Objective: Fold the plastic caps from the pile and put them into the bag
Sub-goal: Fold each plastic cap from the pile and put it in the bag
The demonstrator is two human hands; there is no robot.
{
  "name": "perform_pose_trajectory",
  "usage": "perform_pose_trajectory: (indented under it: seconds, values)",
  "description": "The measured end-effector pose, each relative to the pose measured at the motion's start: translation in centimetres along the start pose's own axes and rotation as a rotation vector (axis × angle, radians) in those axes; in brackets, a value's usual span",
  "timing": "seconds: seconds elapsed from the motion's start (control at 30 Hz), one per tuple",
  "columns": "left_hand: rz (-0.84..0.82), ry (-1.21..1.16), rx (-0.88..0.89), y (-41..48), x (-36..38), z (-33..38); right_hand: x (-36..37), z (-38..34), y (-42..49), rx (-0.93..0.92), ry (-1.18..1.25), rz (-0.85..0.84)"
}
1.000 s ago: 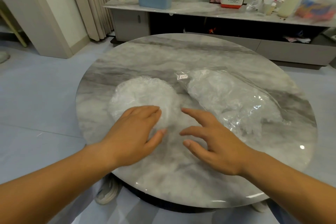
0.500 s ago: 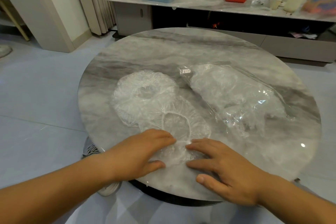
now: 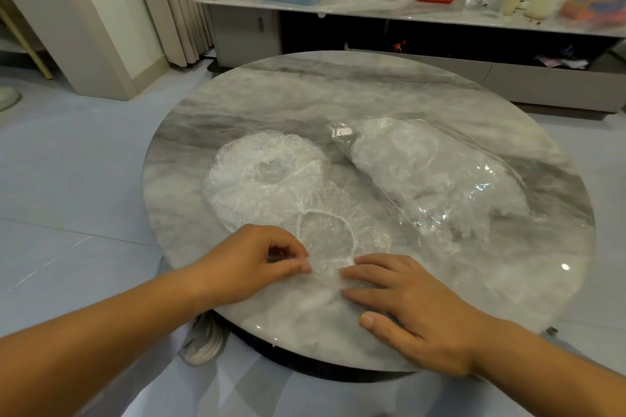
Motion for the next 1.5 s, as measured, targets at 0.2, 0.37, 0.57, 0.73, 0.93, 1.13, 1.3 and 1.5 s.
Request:
perform_pose_trajectory:
  seconds: [0.2,0.37,0.57,0.73,0.93,1.13,1.3,1.5]
  values:
    - [-0.011,-0.193,-0.162,-0.2,0.4,-0.4,-3.1,0.9,0.3,0.101,0.259,0.235]
    - [0.043,-0.257,-0.265,0.2,0.3,-1.2,-3.7,1.4,1.8,0.254,0.466,0.208]
    - [0.303,0.137,-0.149,1.2,-2.2,-1.3,-1.8,3.0,4.4,0.285,0.166,0.057]
    - [0.342,0.294,-0.077,1.7,-1.0,-1.4,-2.4,3.3,5.7,0.315,0.09,0.055]
    - [0.34,0.269,-0.125,1.8,-0.7,-2.1,-3.9,6.0,10.0,0.516,0.42,0.191]
    - [0.354,0.188,-0.19,2.2,-1.3,-2.4,-3.3,6.3,11.4,0.565,0.685,0.205]
    - [0.41,0.227,-0.203,2.0,-1.9,-2.4,-4.6,5.5,11.2,0.396,0.613,0.292]
    - [0.5,0.356,-0.099,1.5,-2.8,-0.6,-5.4,2.0,9.3,0.198,0.541,0.304]
Point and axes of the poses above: each hand's wrist, its own y-axis towards the middle knuckle, its own x-axis out of the palm, z = x × y, the point moved 10 cm from there along y, towards the middle knuckle, and after that the axes turned 8 degrees about z, right-handed, at the moved point
